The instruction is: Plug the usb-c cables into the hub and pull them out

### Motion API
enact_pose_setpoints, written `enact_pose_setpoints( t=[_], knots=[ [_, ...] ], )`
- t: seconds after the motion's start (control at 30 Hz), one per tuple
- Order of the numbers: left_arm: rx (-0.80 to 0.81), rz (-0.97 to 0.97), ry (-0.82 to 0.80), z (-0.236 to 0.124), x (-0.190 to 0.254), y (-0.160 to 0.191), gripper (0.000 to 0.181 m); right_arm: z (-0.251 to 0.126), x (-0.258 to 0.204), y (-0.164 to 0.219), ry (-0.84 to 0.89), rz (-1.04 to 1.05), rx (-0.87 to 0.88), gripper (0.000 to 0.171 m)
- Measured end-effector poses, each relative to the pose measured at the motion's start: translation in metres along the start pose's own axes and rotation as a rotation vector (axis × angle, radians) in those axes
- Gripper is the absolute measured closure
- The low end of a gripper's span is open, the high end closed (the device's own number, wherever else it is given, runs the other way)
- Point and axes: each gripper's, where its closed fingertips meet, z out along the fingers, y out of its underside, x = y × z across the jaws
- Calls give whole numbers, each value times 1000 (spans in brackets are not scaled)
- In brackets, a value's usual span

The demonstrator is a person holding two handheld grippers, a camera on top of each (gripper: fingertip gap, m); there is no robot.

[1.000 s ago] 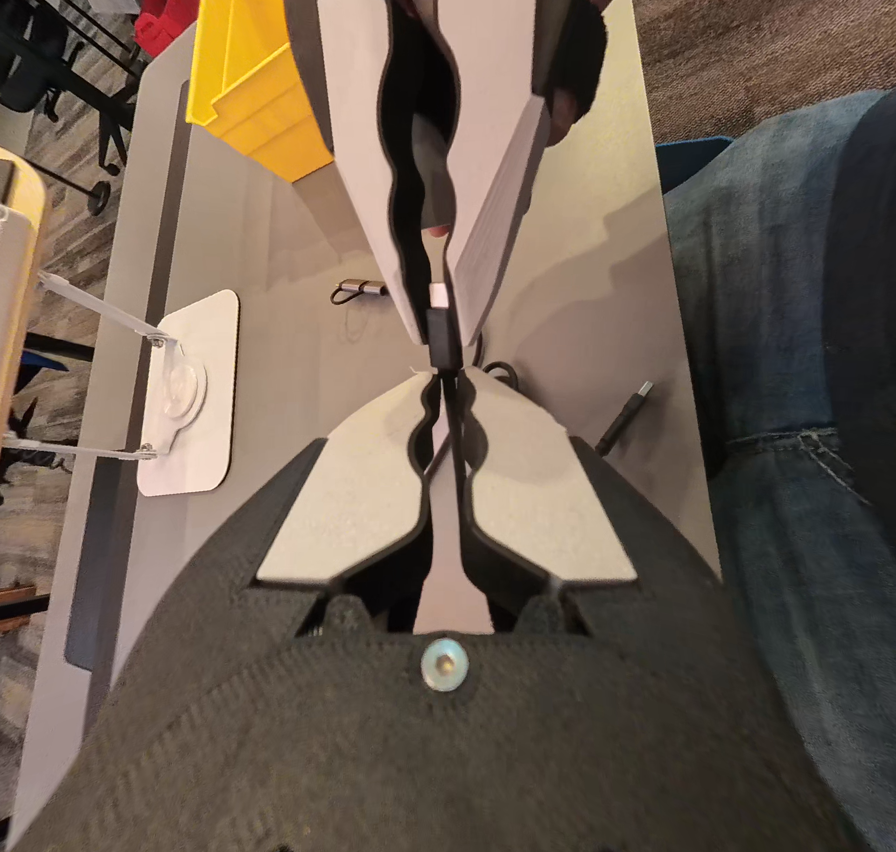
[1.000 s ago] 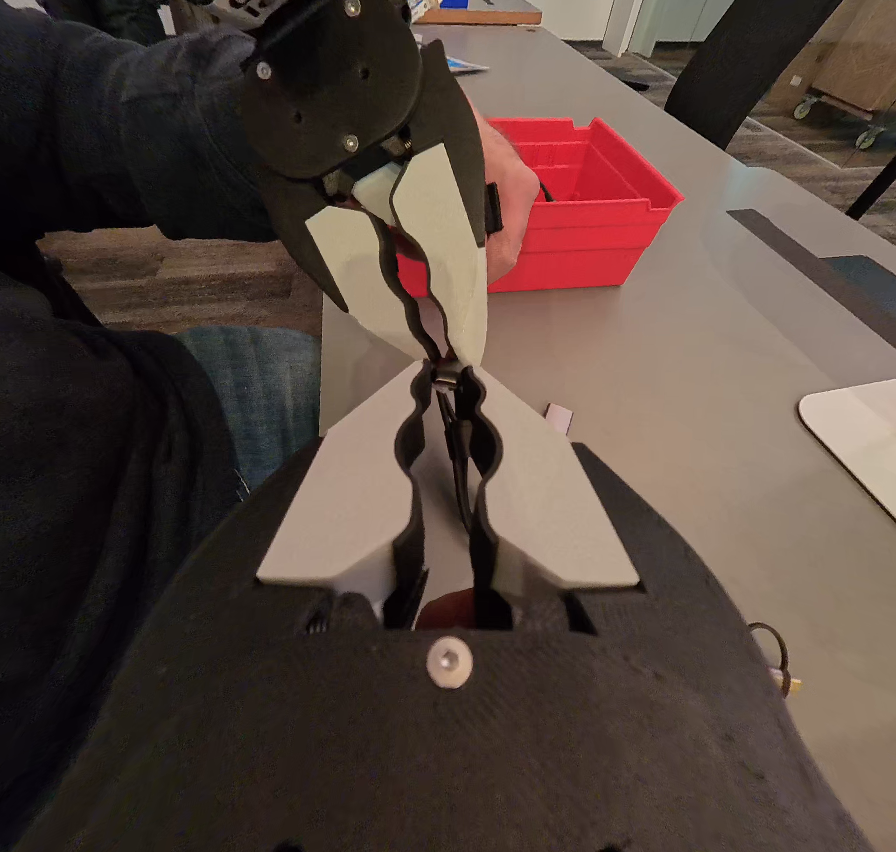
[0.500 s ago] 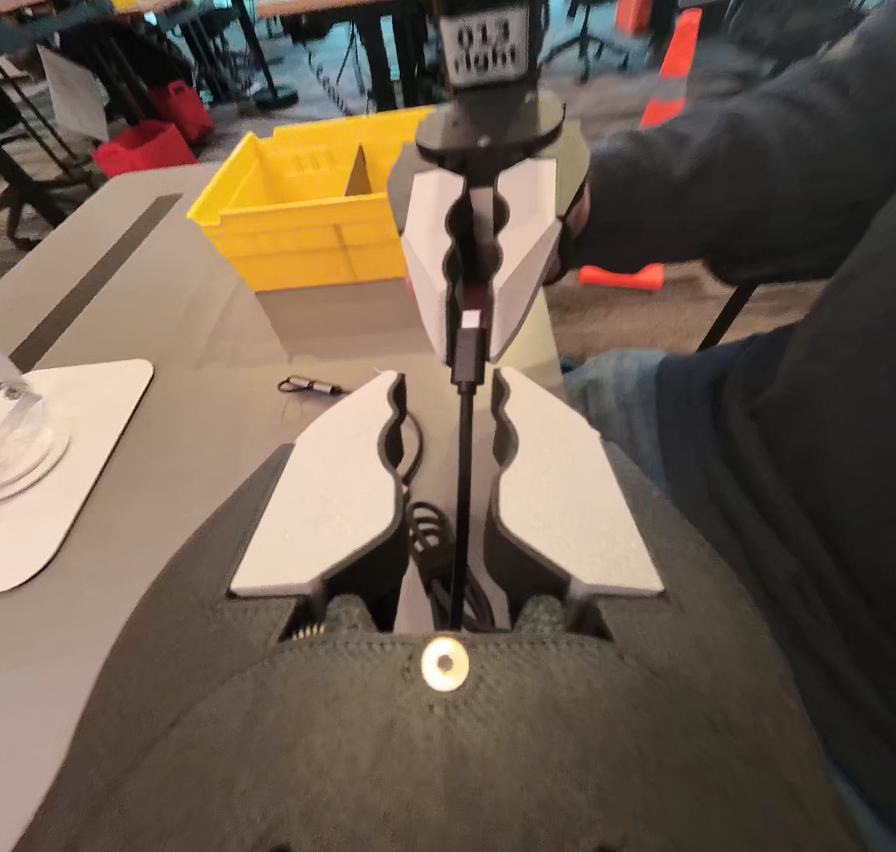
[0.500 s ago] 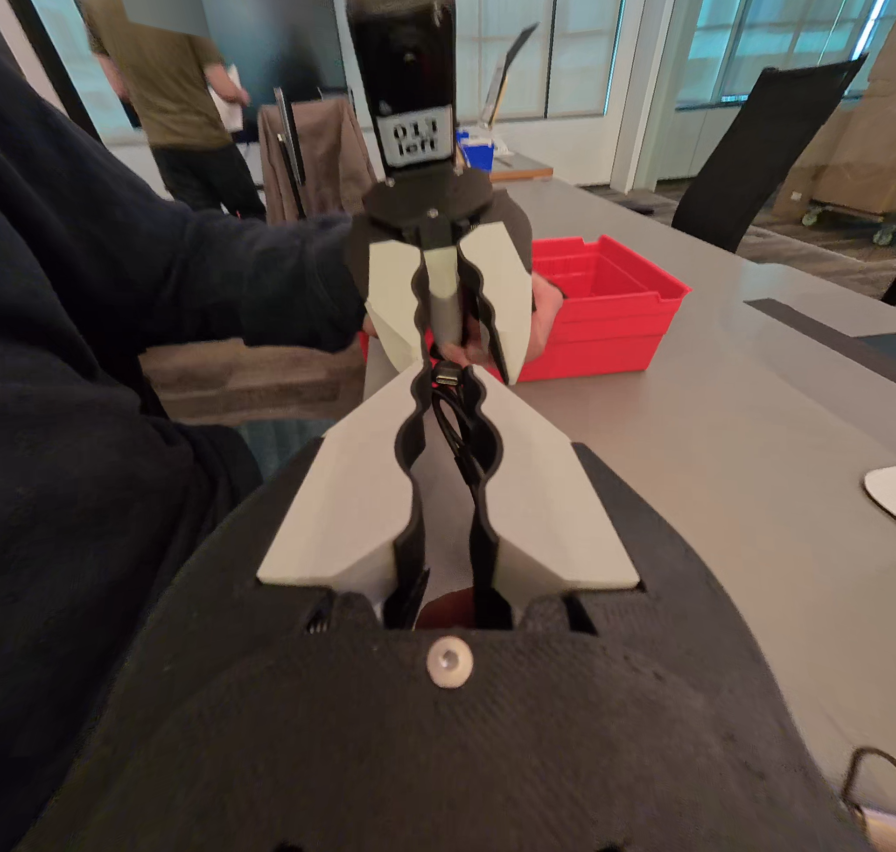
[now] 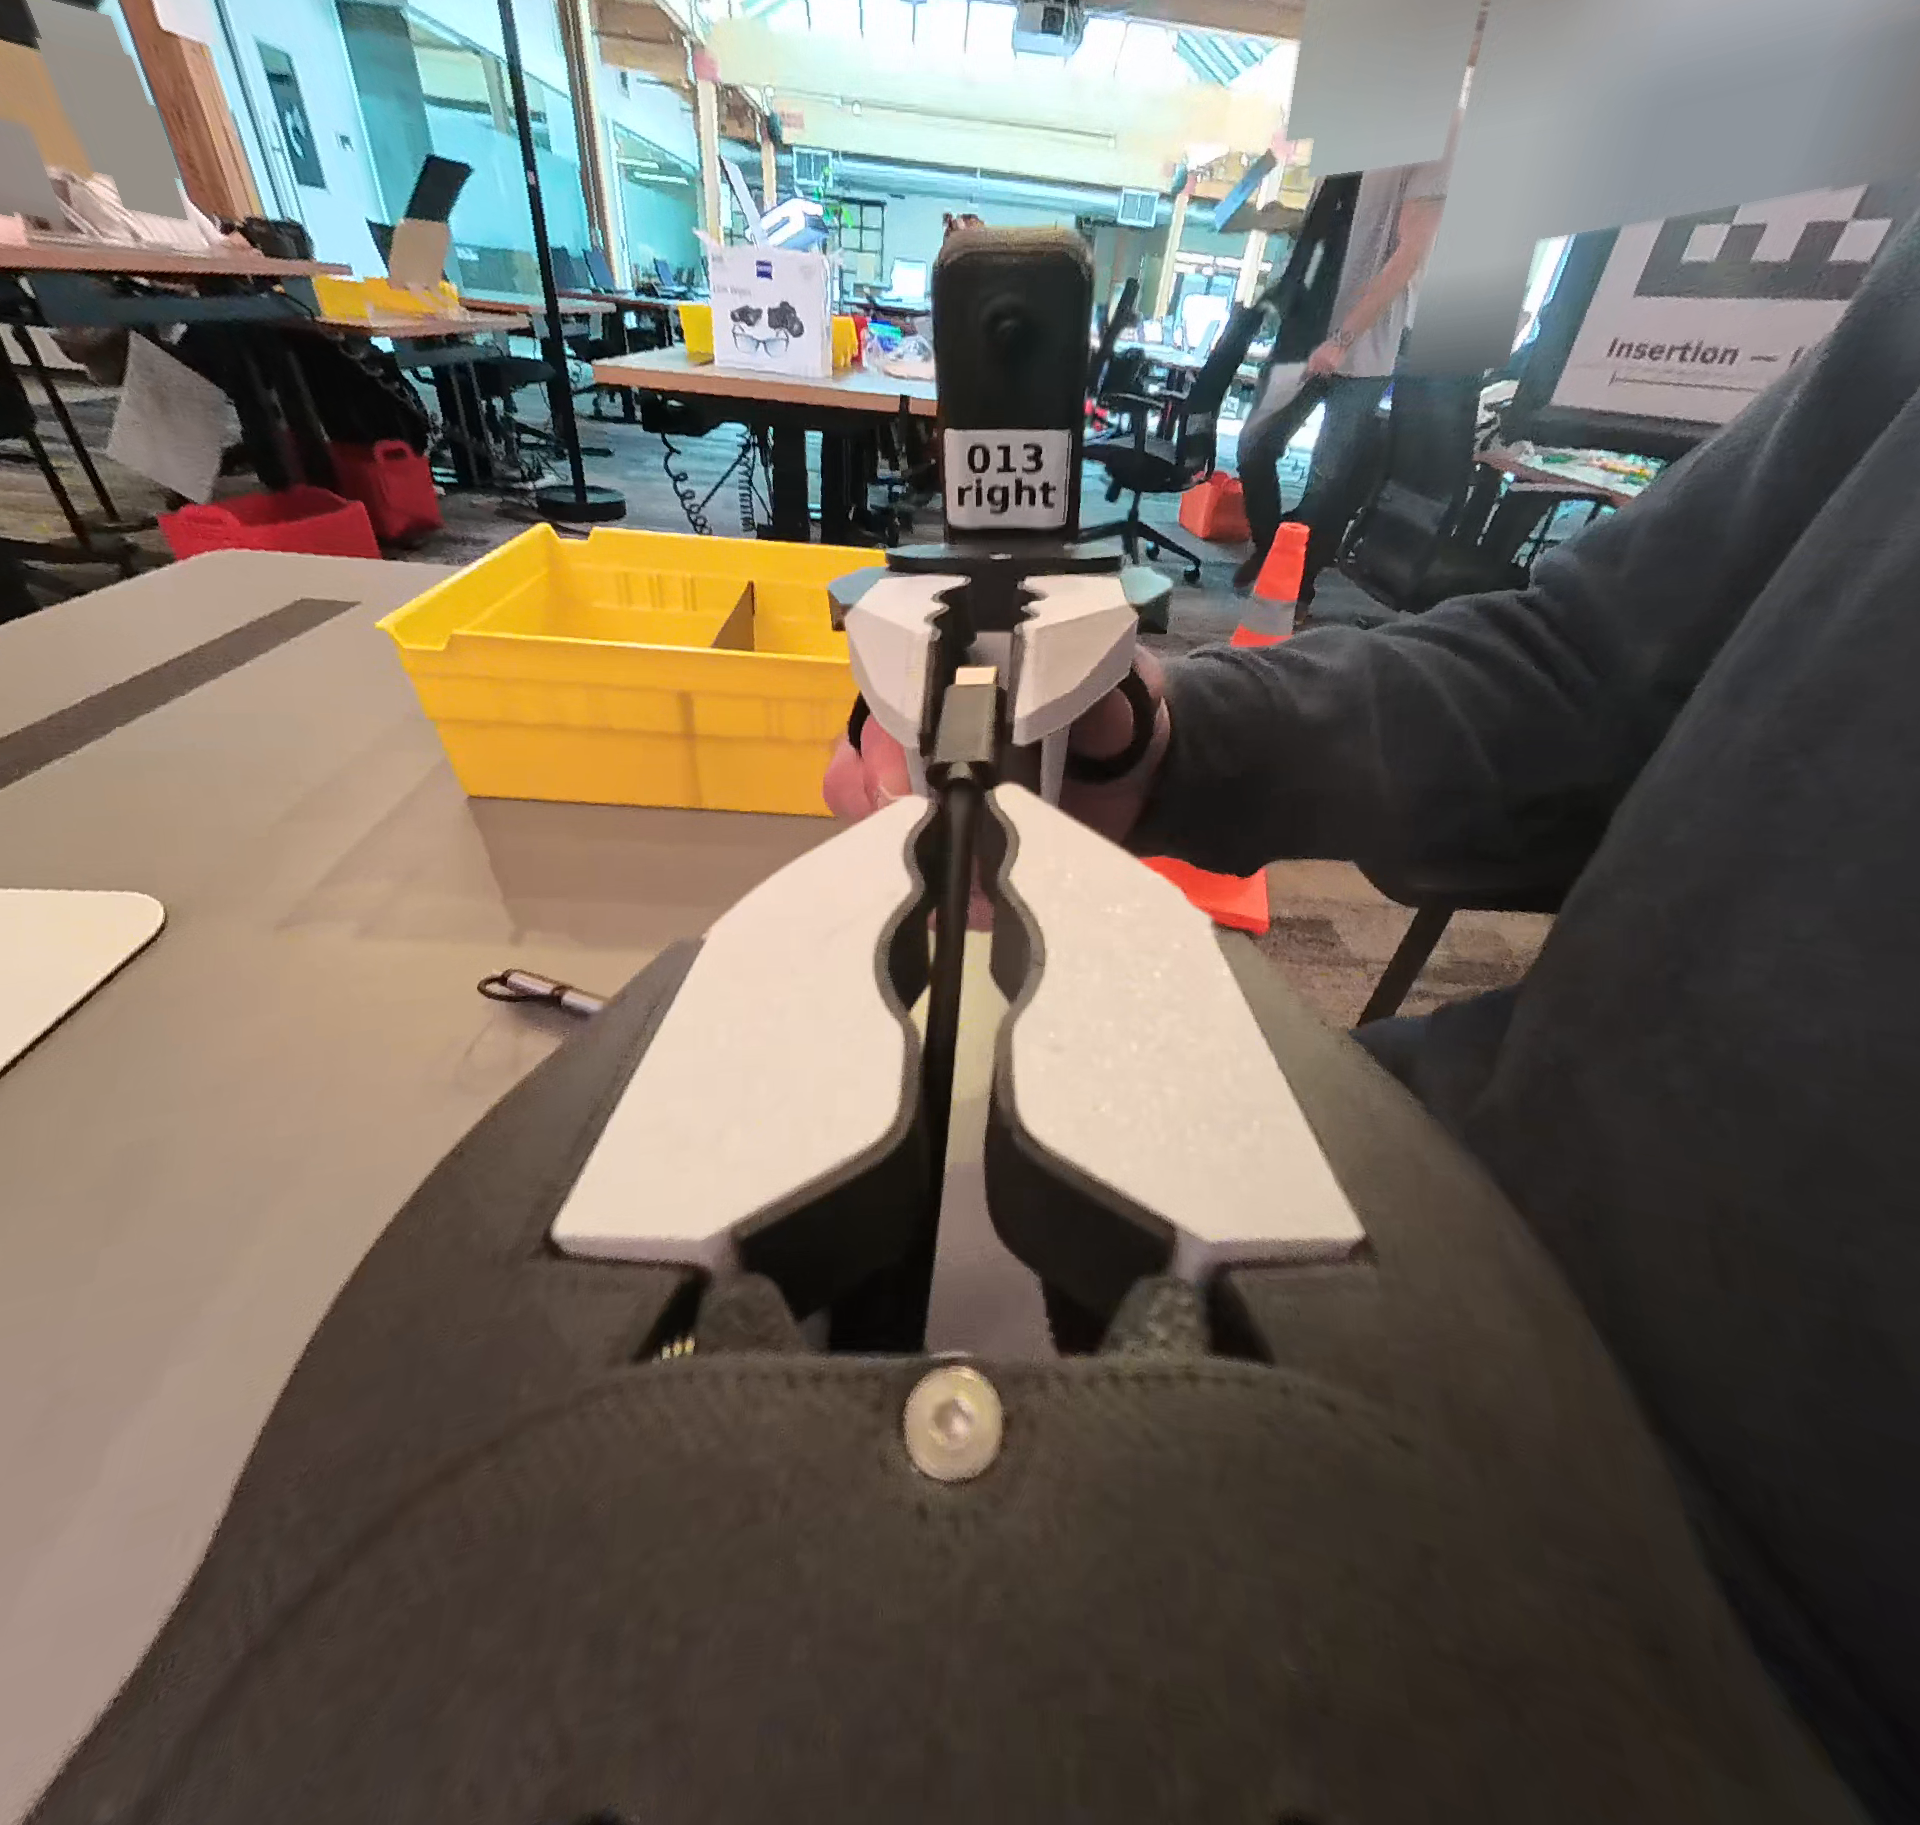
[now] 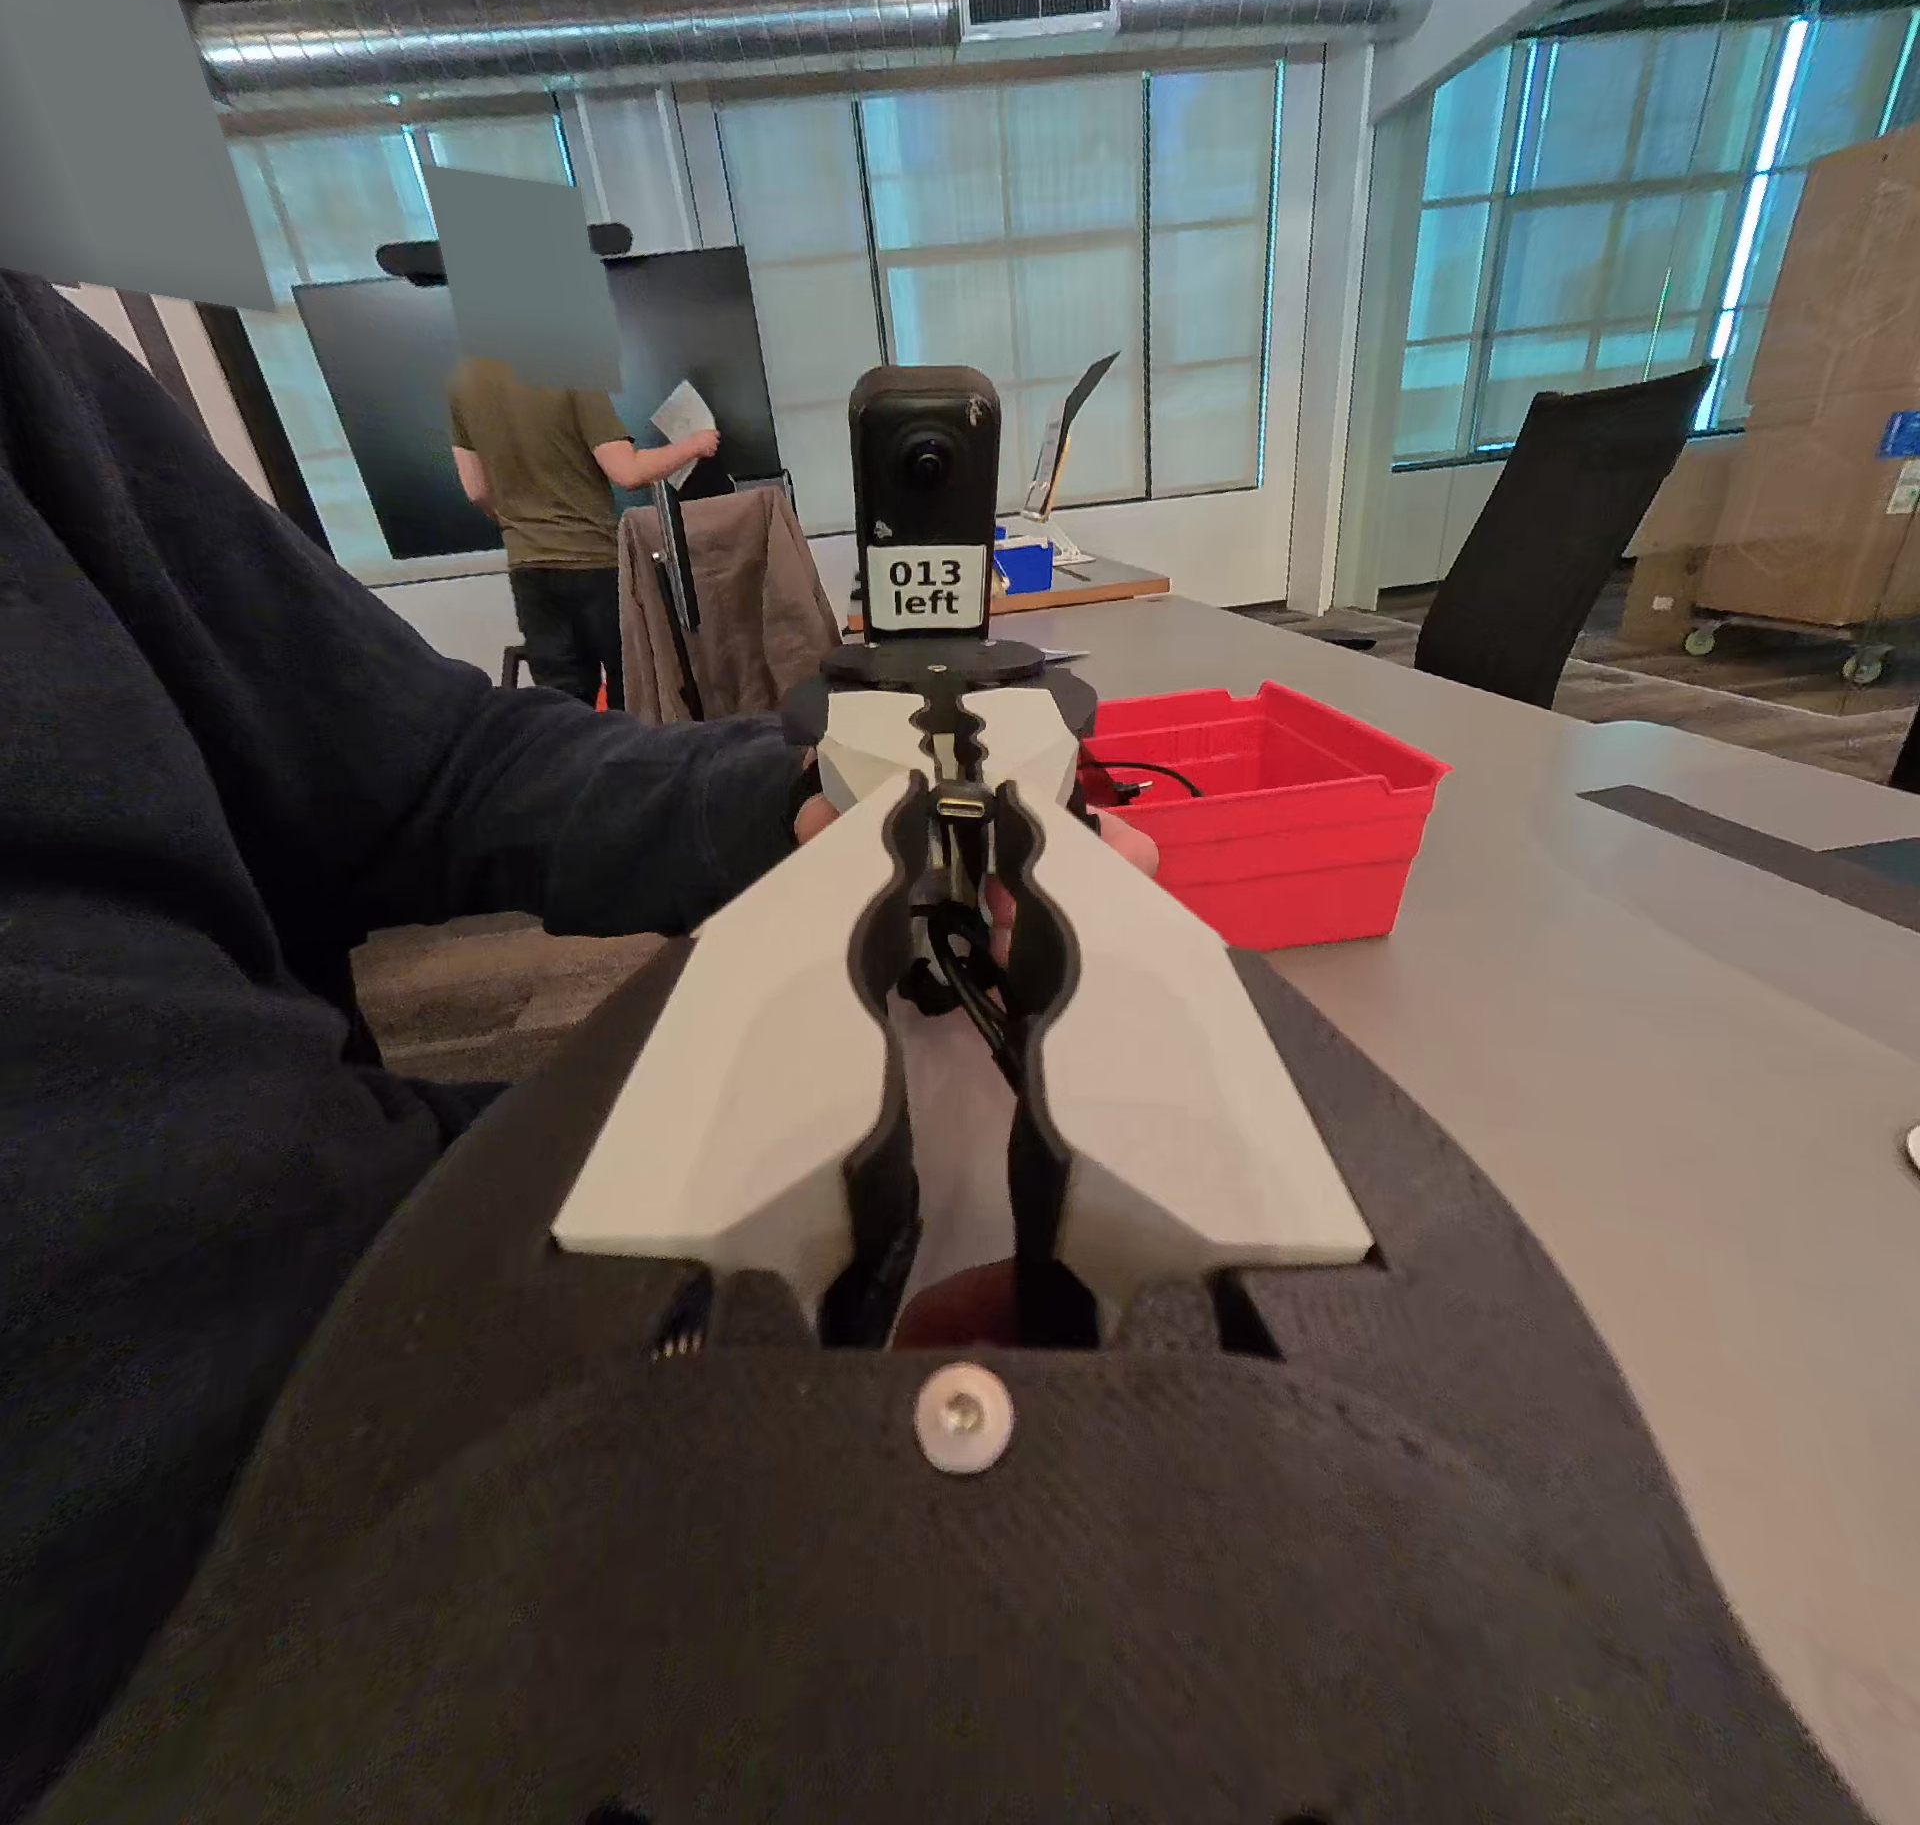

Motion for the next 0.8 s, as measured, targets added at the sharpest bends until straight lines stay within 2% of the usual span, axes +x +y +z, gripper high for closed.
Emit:
enact_pose_setpoints(
  t=[0.17,0.4,0.8],
  knots=[
    [74,-51,21,3,4,-9,176,-2,-3,-7,-14,0,46,161],
    [195,-94,10,4,6,-21,164,-3,-5,-13,-28,11,82,161],
    [255,-151,1,8,8,-25,169,-6,-5,-18,-28,3,110,161]
  ],
)
